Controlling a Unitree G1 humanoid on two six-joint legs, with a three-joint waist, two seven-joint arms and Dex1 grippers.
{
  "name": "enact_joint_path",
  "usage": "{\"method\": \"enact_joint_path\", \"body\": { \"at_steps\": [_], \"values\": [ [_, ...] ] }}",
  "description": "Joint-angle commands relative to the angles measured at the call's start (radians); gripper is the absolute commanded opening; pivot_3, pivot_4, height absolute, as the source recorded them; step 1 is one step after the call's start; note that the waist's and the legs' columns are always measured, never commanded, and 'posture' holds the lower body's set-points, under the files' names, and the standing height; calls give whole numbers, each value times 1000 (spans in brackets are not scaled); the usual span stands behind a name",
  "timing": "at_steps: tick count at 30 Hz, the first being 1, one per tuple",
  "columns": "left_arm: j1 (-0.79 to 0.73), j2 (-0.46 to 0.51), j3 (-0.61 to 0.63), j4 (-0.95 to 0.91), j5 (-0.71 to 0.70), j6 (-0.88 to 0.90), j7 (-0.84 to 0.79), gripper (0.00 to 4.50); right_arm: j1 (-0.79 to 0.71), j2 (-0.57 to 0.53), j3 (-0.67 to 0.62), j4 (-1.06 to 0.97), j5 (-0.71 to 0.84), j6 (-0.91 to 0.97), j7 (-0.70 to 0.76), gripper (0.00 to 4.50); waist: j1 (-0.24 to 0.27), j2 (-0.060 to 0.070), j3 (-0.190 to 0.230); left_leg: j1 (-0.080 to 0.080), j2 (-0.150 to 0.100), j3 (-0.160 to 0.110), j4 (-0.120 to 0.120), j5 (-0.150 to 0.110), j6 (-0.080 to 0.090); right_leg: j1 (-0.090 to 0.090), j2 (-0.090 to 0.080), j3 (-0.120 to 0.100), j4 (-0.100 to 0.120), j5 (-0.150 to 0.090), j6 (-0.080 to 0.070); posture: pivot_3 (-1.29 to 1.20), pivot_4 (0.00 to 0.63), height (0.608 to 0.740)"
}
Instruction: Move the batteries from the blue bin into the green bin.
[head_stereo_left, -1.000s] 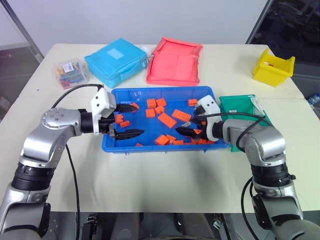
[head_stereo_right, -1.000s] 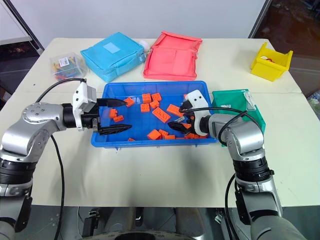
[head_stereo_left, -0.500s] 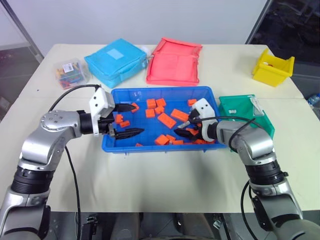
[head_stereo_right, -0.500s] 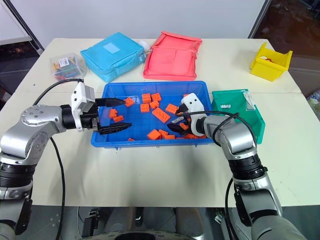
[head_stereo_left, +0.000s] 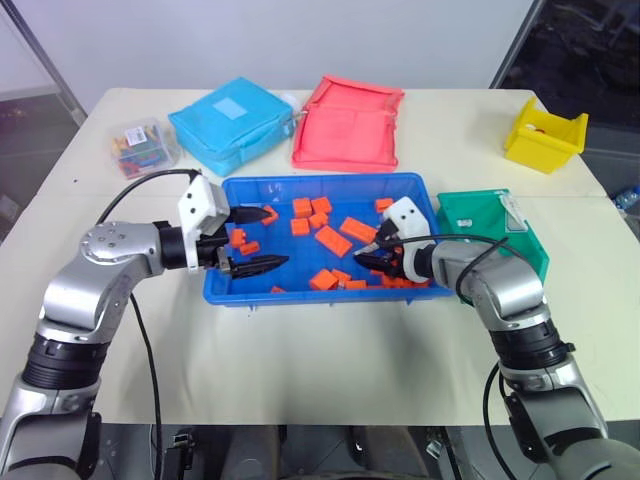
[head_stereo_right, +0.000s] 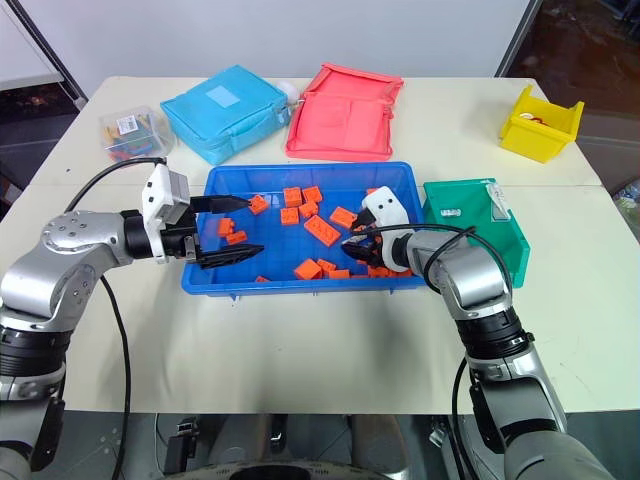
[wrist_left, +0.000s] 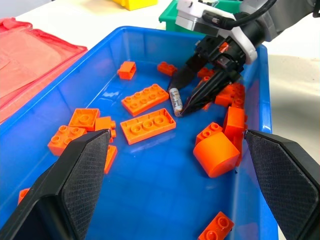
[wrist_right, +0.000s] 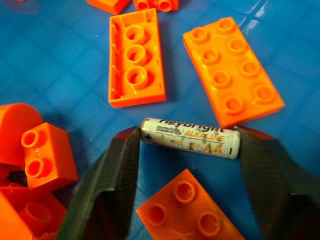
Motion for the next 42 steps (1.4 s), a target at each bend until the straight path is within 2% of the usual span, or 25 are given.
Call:
{"method": "enact_joint_path", "body": {
  "at_steps": [1,6,9,14,18,23,29,33,34,39,42],
  "values": [
    [-9,6,26,-33,-14,-5,0,4500,2,-2,4,3,0,3,2,2230,0,0,0,0,0,0,0,0,0,0,0,0,0,0,0,0,150,740],
    [-10,7,27,-31,-15,-5,-1,4500,-8,-12,5,-11,-4,10,3,2230,0,0,0,0,0,0,0,0,0,0,0,0,0,0,0,0,150,740],
    [-19,3,45,-30,-45,10,-5,4500,-46,-71,-32,-65,10,32,28,2230,0,0,0,0,0,0,0,0,0,0,0,0,0,0,0,0,150,740],
    [-91,-11,53,-5,-107,35,-26,4500,-168,-224,-152,-114,68,83,92,2230,6,0,1,-1,0,0,1,0,0,0,-1,0,0,0,0,0,150,740],
    [-202,-40,13,84,-111,26,-85,4500,-195,-361,-200,-108,58,68,121,2230,11,0,0,0,0,0,0,0,0,0,0,-1,-1,0,0,0,150,740],
    [-299,-95,-60,214,-48,-45,-167,4500,-121,-504,-258,-94,40,39,146,2230,13,0,0,0,0,1,-1,0,0,1,0,0,-2,0,0,0,150,740],
    [-320,-136,-96,279,-1,-98,-211,4500,39,-585,-310,-98,38,6,168,2230,4,0,0,0,0,1,0,0,0,0,0,0,-2,0,0,0,150,740],
    [-314,-138,-86,281,5,-100,-209,4500,91,-586,-330,-93,52,-15,181,4183,-3,0,0,0,0,1,0,0,0,0,0,1,-1,0,0,0,150,740],
    [-309,-135,-81,274,5,-98,-204,4500,90,-584,-327,-87,50,-23,181,4432,-3,0,0,0,0,1,0,0,0,0,0,1,-1,0,0,0,150,740],
    [-284,-116,-48,245,5,-90,-165,4500,53,-573,-296,-27,32,-74,177,4432,1,0,0,0,0,1,0,0,0,0,0,1,-1,0,0,0,150,740],
    [-267,-101,13,242,8,-99,-103,4500,-2,-541,-297,69,9,-146,145,4432,-2,0,0,0,0,1,0,0,0,0,0,1,-1,0,0,0,150,740]
  ]
}}
